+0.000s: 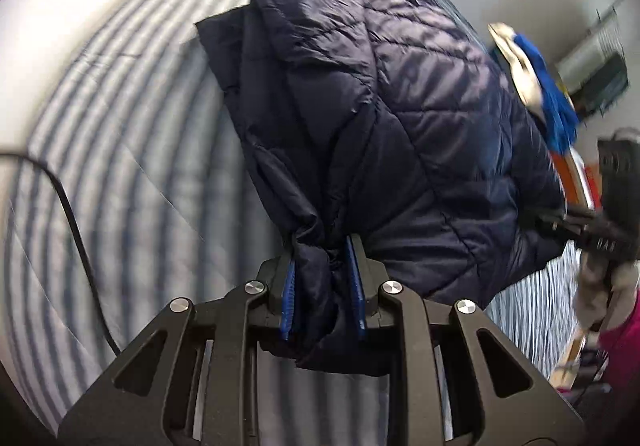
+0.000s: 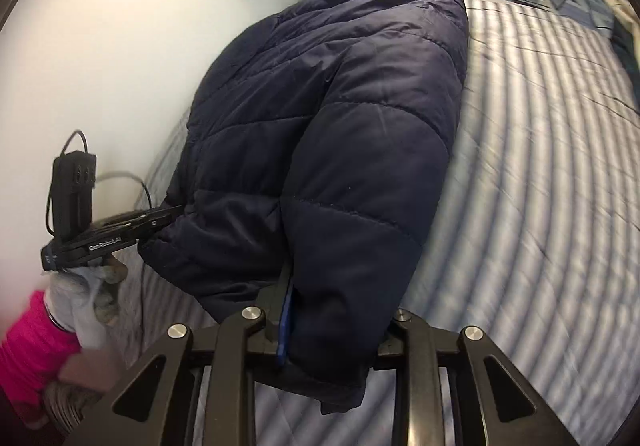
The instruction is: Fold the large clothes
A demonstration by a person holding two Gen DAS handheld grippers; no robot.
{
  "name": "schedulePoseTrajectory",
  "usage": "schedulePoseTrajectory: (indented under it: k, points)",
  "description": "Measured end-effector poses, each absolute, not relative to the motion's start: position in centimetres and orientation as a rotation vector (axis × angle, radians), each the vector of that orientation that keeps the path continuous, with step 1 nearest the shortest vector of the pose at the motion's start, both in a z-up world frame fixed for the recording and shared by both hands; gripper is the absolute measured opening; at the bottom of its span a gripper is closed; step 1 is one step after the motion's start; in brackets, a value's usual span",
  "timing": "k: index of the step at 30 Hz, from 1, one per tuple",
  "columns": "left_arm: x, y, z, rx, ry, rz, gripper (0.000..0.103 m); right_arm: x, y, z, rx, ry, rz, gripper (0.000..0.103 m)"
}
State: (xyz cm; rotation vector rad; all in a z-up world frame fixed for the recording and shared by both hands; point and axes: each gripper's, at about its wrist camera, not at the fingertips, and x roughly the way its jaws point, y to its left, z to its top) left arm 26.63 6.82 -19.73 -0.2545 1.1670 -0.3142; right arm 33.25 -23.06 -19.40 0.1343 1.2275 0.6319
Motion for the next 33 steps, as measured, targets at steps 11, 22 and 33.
schedulePoseTrajectory:
  k: [11, 22, 33]
  points:
    - [21.0, -0.9, -19.9, -0.130, 1.182, -0.405, 0.022, 26.2, -30.2, -19.4, 0.068, 1.269, 0.561, 0.027]
    - [22.8, 5.6, -15.5, -0.322, 1.098, -0.333, 0.078, 24.5, -30.6, -16.8, -0.027, 1.126, 0.555, 0.079]
    - [31.4, 5.3, -17.4, -0.415, 1.119, -0.254, 0.078, 31.0, -30.0, -16.4, -0.058, 1.009, 0.436, 0.090]
